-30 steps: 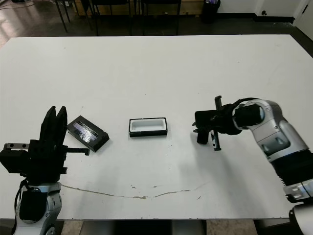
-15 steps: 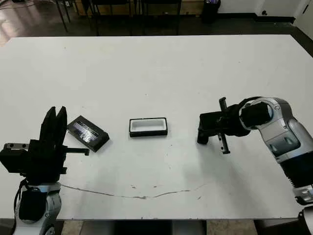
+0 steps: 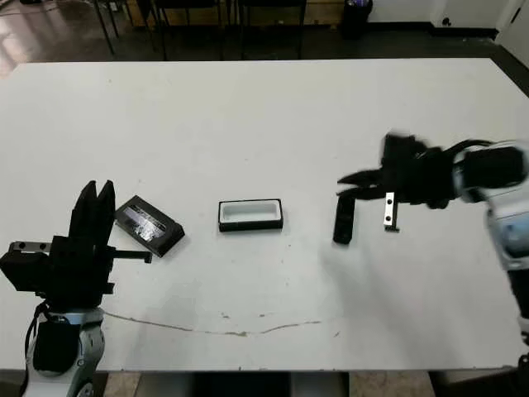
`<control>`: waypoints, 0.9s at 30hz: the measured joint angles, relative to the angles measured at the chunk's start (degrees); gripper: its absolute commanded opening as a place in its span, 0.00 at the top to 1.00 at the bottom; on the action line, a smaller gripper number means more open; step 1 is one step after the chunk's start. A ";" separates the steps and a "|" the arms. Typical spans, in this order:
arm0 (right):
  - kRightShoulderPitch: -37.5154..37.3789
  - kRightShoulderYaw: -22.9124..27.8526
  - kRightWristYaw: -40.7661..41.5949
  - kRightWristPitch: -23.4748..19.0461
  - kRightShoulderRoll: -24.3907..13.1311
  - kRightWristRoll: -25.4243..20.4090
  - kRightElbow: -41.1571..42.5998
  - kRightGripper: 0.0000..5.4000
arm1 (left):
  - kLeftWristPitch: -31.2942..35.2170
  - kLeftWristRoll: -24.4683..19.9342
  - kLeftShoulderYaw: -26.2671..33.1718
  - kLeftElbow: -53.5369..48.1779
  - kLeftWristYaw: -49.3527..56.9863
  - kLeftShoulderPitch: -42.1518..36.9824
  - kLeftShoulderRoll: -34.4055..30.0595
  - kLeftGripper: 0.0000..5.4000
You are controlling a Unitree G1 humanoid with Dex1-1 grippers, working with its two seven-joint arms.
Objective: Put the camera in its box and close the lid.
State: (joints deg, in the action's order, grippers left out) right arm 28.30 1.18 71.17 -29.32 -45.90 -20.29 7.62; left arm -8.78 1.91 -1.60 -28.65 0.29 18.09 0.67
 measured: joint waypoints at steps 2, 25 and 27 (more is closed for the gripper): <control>-2.08 4.50 -4.70 -4.74 1.30 -5.09 4.37 1.00 | 0.02 0.28 -0.13 0.26 0.03 -0.06 0.00 1.00; -35.64 -15.02 -67.42 2.01 37.14 27.68 27.82 0.64 | -0.87 0.04 -1.22 2.01 -0.21 0.03 0.01 1.00; -35.73 -16.71 -69.31 1.54 39.23 29.28 27.70 0.57 | -0.98 -0.04 -1.18 2.31 -0.25 0.03 -0.04 1.00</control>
State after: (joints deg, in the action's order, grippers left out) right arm -7.43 -15.53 1.86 -27.78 -6.66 9.00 35.32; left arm -9.76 1.87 -2.78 -26.34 0.04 18.12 0.63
